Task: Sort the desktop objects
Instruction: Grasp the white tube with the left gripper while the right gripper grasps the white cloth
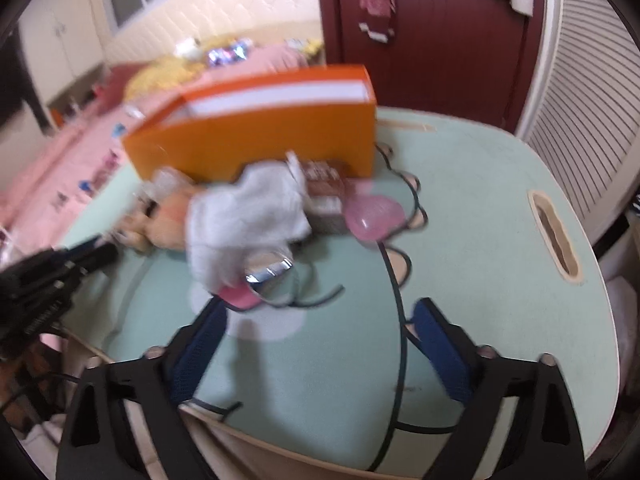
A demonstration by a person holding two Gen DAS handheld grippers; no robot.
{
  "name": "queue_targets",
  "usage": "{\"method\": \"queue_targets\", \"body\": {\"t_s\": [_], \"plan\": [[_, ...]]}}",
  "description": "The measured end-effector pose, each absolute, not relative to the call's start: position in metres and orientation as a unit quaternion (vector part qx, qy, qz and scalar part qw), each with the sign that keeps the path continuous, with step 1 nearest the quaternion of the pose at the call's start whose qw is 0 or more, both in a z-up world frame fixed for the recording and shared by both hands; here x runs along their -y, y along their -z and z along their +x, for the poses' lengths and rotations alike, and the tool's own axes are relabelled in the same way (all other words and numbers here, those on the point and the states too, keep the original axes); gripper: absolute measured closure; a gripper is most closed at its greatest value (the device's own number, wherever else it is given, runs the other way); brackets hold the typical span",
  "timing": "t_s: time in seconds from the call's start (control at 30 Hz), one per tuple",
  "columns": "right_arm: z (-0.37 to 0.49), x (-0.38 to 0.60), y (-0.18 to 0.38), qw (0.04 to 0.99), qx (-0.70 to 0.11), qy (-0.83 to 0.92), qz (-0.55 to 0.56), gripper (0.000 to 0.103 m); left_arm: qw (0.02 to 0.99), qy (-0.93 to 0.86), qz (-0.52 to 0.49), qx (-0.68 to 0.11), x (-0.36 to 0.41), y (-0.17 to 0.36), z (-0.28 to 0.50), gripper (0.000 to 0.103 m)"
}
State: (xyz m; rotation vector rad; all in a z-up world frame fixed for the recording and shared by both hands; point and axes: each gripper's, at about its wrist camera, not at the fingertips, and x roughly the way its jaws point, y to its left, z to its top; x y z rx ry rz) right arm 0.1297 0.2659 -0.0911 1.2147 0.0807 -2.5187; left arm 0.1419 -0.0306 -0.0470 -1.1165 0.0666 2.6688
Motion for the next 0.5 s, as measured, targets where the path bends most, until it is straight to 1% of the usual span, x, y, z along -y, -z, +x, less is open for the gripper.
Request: {"method": "queue_targets", "body": {"t_s": [0.07, 0.13, 0.2, 0.33, 0.37, 0.43, 0.47, 0.5], "plan": [[0.135, -0.265, 0.082, 0.188, -0.022, 0.897, 0.4, 0.015, 0.116, -0.923, -0.366, -0.035, 0.03, 0.04, 0.147, 0.083], [0.138, -0.262, 0.076, 0.207, -0.017, 0.901, 0.382, 0.015, 0.119, -0.927, -0.355, -0.029, 0.032, 0.033, 0.149, 0.083], [0.138, -0.252, 0.071, 0.22, -0.031, 0.904, 0.366, 0.019, 0.123, -0.931, -0.343, -0.02, 0.035, 0.027, 0.151, 0.083], [0.135, -0.231, 0.067, 0.23, -0.062, 0.906, 0.35, 0.021, 0.129, -0.929, -0.347, -0.004, 0.043, 0.025, 0.148, 0.083], [0.13, -0.226, 0.069, 0.231, -0.066, 0.904, 0.355, 0.025, 0.129, -0.928, -0.349, 0.0, 0.045, 0.025, 0.147, 0.083], [0.121, -0.214, 0.073, 0.231, -0.073, 0.899, 0.364, 0.035, 0.132, -0.927, -0.35, 0.016, 0.049, 0.025, 0.145, 0.083], [0.117, -0.212, 0.078, 0.228, -0.075, 0.895, 0.377, 0.051, 0.134, -0.927, -0.35, 0.023, 0.052, 0.024, 0.144, 0.083], [0.113, -0.209, 0.083, 0.225, -0.076, 0.89, 0.389, 0.08, 0.136, -0.927, -0.347, 0.028, 0.052, 0.021, 0.144, 0.083]]}}
